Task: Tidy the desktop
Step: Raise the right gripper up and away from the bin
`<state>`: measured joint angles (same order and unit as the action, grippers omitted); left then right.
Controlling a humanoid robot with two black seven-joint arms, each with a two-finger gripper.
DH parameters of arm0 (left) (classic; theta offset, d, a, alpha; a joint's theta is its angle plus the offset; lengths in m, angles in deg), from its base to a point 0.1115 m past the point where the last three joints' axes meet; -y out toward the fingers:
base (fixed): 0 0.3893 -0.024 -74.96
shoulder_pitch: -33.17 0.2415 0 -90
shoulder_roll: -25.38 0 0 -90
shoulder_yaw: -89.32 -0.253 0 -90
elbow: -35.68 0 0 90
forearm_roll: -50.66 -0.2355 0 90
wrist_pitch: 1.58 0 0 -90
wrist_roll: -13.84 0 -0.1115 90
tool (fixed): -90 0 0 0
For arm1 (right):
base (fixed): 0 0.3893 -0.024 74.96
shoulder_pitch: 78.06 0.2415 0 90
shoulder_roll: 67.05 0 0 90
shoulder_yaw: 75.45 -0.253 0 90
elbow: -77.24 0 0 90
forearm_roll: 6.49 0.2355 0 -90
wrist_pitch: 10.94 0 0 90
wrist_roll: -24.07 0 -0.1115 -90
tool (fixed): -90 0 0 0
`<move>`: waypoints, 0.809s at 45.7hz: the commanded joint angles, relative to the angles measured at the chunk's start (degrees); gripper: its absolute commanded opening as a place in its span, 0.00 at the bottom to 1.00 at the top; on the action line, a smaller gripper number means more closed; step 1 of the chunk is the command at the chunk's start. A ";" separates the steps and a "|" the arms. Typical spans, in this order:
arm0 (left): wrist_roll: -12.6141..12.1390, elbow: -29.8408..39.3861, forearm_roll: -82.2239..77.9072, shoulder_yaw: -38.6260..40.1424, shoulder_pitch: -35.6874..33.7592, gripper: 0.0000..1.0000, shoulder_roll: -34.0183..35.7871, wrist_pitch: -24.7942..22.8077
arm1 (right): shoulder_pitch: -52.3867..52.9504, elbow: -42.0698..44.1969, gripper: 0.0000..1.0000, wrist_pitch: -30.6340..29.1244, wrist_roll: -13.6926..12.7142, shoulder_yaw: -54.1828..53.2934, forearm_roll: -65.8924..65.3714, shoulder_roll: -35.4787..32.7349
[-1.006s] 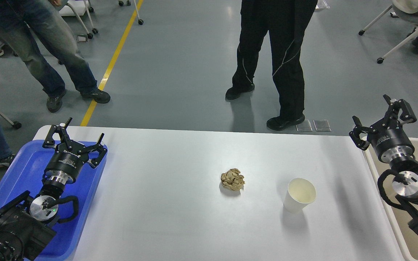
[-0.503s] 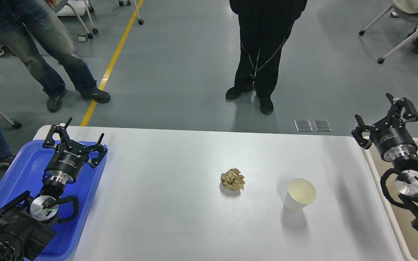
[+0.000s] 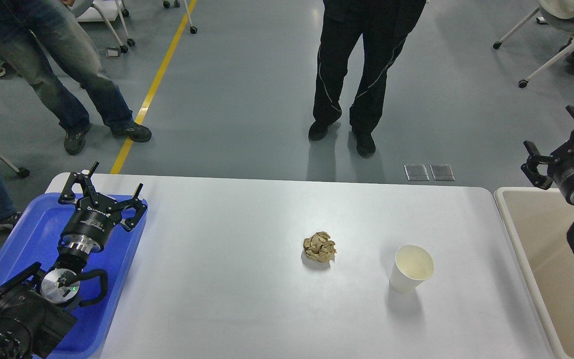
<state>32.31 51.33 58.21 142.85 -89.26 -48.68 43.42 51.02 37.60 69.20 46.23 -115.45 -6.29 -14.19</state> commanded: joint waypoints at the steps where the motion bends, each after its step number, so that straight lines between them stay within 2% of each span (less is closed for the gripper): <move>1: -0.02 -0.01 0.01 0.00 0.00 1.00 -0.03 0.00 | 6.53 -1.31 1.00 -2.00 -0.01 10.81 -0.11 -7.50; 8: -0.02 -0.01 0.01 0.00 0.00 1.00 0.06 0.00 | 12.94 -2.45 1.00 -5.08 -0.01 20.56 -2.92 -12.16; 17: -0.02 -0.01 0.01 0.00 0.00 1.00 -0.03 0.00 | 20.15 -6.84 1.00 -10.79 0.08 27.78 -16.09 -17.78; 29: -0.02 -0.01 0.01 0.00 0.00 1.00 0.06 0.00 | 25.08 -17.04 1.00 -19.49 0.08 28.84 -42.63 -25.17; 37: -0.02 -0.01 0.01 0.00 0.00 1.00 0.06 0.00 | 26.75 -21.61 1.00 -21.43 0.08 29.01 -62.06 -26.31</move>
<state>32.28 51.34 58.22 142.85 -89.26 -48.68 43.42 74.17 22.80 52.20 46.29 -88.05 -44.08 -36.96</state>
